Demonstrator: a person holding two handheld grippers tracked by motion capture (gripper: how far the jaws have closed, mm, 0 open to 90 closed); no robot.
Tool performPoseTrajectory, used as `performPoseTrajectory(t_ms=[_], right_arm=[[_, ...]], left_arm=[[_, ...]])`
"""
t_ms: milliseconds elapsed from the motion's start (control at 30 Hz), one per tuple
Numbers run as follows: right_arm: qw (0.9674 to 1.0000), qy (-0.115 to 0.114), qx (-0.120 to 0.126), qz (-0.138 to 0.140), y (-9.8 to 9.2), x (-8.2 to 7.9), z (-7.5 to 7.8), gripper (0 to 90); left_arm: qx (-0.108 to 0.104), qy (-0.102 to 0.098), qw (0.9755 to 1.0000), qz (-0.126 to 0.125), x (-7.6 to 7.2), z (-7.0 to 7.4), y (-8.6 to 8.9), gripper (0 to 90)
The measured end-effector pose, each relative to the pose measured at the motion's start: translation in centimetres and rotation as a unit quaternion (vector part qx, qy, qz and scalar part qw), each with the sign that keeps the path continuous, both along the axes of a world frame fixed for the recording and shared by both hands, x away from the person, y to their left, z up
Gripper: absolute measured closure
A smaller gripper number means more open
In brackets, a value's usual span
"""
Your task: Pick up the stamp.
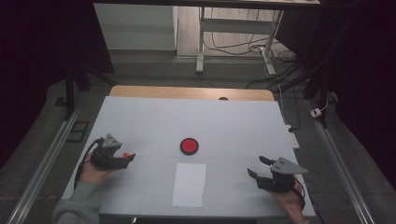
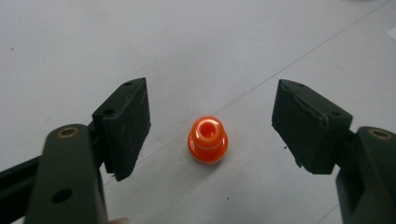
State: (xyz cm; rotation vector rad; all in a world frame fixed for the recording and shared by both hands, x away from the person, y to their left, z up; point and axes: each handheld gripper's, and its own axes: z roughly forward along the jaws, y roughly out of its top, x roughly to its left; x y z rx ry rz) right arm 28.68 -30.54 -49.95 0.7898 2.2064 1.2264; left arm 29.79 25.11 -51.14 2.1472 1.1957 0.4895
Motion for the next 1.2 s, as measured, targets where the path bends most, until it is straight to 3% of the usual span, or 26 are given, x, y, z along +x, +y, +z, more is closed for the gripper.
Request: performPoseTrajectory(t_ms=[367, 967, 1200], right_arm=[[1.0000, 0.001, -0.001, 0.001, 0.1, 0.0, -0.1, 32.0], [1.0000, 0.000, -0.002, -0.001, 0.0, 0.1, -0.1, 32.0], [1.0000, 0.000, -0.003, -0.003, 0.0, 0.1, -0.1, 32.1]], left_arm=[[0.004, -0.002, 1.0000, 0.003, -0.1, -0.6, 0.2, 39.1], [0.003, 0.011, 0.9999, -0.010, -0.1, -1.4, 0.3, 70.5], [0.001, 0.012, 0.9999, -0.011, 0.0, -1.4, 0.4, 72.3]])
